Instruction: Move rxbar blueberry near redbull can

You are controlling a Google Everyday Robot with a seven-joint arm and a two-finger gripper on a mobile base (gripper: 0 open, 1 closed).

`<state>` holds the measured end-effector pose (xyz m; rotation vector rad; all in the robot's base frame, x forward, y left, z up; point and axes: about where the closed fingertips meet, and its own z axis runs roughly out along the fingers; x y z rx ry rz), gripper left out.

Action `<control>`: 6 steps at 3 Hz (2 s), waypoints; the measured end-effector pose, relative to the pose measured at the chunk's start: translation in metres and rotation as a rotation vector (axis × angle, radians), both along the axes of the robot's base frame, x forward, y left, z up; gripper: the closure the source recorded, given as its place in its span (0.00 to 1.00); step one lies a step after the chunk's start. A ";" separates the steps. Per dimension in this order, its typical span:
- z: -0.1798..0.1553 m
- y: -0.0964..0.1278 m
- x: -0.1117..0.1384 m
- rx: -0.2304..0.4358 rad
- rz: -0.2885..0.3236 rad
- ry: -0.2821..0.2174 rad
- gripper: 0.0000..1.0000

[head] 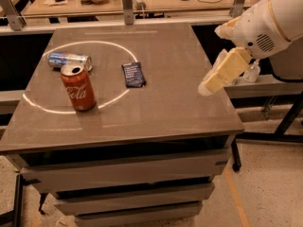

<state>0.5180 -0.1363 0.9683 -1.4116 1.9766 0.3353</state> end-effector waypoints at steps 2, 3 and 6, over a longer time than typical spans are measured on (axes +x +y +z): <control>-0.010 0.008 0.009 0.018 -0.031 -0.007 0.00; -0.027 0.020 0.026 0.065 -0.060 -0.028 0.00; -0.072 0.054 0.081 0.139 -0.058 -0.054 0.00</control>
Offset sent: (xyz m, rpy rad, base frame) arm 0.0246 0.0163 -0.0282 0.0504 -0.0170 -0.0937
